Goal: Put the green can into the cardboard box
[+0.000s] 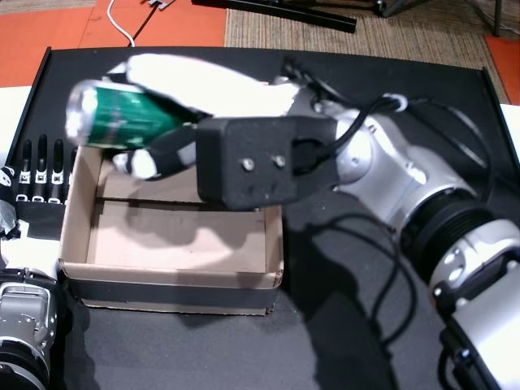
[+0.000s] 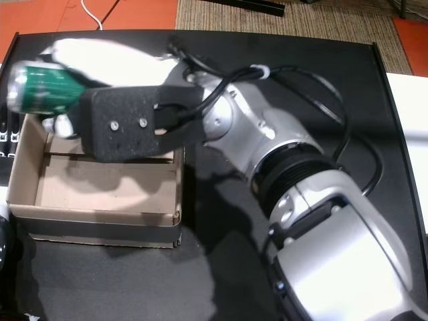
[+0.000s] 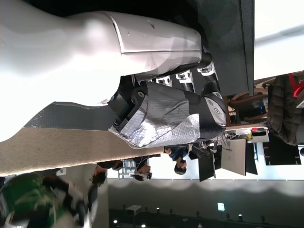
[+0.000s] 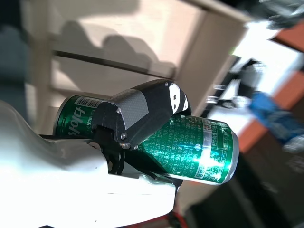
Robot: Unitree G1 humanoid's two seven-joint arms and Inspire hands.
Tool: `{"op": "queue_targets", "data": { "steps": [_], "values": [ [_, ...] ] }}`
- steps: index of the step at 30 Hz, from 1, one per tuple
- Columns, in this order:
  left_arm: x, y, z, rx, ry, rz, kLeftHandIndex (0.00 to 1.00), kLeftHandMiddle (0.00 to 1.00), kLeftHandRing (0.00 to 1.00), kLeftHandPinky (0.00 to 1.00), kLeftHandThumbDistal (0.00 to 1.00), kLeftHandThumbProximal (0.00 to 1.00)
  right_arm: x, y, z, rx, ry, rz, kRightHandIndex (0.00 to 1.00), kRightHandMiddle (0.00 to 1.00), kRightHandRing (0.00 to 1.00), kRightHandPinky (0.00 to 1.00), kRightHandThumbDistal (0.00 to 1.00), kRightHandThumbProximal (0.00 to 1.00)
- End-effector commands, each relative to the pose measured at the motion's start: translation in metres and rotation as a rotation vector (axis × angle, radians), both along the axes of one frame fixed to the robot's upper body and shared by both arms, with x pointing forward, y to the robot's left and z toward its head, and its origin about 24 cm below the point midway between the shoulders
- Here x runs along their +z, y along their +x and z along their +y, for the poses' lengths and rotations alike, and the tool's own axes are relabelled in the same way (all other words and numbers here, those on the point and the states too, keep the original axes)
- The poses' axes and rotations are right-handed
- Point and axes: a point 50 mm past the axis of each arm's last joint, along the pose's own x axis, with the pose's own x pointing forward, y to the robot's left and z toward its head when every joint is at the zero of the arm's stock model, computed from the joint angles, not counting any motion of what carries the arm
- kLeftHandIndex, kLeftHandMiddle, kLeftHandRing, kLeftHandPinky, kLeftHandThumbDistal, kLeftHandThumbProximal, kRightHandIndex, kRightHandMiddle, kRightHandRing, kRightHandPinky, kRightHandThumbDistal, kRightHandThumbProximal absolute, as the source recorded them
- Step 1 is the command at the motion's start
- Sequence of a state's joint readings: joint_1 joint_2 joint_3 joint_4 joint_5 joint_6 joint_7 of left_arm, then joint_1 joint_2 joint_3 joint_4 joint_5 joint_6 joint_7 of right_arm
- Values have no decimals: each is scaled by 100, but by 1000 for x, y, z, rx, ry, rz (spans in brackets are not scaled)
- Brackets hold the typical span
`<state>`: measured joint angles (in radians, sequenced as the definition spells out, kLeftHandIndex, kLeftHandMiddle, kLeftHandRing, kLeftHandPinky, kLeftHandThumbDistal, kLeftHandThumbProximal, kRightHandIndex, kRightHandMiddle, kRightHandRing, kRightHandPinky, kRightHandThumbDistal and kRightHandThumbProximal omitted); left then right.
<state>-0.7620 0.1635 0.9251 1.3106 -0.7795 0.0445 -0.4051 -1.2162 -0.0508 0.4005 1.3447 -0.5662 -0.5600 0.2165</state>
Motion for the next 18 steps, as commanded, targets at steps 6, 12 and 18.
{"op": "queue_targets", "data": {
  "steps": [6, 12, 18],
  "values": [
    [-27, -18, -14, -17, -47, 117, 49, 52, 64, 76, 0, 52, -2, 3, 2, -34, -67, 51, 28, 46, 53, 48, 20, 0],
    [-28, -17, -19, -21, -47, 120, 53, 55, 68, 79, 0, 53, -5, 4, 1, -71, -51, 88, 27, 45, 51, 45, 18, 0],
    [-29, -17, -23, -28, -61, 119, 52, 53, 64, 75, 0, 56, -6, 2, 8, -60, -58, 84, 31, 49, 56, 45, 15, 0]
  ]
}}
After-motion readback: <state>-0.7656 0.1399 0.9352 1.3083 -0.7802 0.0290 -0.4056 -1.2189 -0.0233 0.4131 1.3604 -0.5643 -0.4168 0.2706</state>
